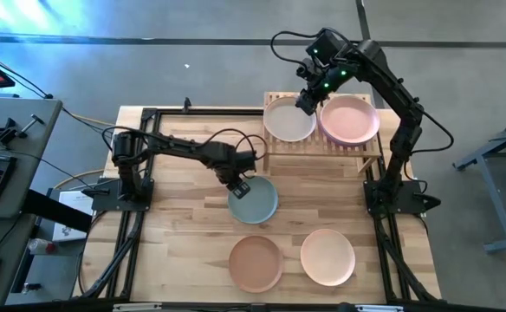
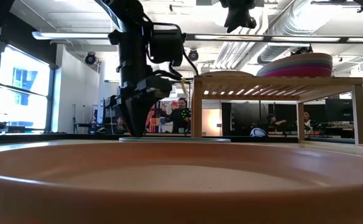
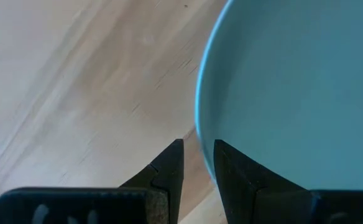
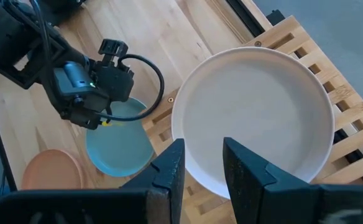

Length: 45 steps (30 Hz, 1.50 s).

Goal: Place and stack plates onto a shelf
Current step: Stack the blue plate on the gray plate on the shelf

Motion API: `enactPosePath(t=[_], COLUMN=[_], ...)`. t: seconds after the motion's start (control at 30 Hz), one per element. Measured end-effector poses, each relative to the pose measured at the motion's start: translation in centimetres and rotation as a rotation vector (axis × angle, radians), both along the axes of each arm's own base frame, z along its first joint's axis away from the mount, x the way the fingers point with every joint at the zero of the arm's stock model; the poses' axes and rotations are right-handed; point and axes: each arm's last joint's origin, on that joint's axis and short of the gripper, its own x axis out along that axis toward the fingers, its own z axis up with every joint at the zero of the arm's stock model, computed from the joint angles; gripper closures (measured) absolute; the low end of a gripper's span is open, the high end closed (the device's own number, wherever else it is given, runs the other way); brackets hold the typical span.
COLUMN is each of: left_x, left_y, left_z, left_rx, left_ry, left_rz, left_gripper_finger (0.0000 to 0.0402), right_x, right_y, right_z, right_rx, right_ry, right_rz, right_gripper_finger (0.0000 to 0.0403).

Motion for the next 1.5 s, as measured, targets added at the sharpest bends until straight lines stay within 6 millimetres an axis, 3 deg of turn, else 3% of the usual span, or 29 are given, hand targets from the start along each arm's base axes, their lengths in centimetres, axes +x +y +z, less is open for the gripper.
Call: enactPosePath(t=[0.57,0.87,1.0,1.17,1.5], left_x=[0.0,0.4,0.3,-0.4,-3.1], left_y=[-0.2,-0.6,-0.6,-0.5,0.7], left_z=[-1.6,-2.1,-2.0,-1.3,3.4], left_rx=[-0.043,-0.06,-0.064,-0.061,-0.005], left_ry=[-0.01,-0.019,-0.012,0.021,0.016], left_rz=[0.007,-0.029,-0.04,-0.061,-0.037], left_gripper_finger=[0.0328,0.0392,0.0394,0.0398,0.0399], right_x=[0.0,0.0,0.0,0.0,0.2], right_y=[0.0,0.0,0.0,0.0,0.2], right_z=[0.0,0.0,0.0,0.0,0.0], right_rx=[0.0,0.0,-0.002,-0.002,-0.008], right_ry=[0.0,-0.001,-0.003,-0.003,0.0], right_rz=[0.0,0.0,0.0,0.0,0.013], right_gripper_finger=[0.0315,0.0315,0.0315,0.0315,0.0315])
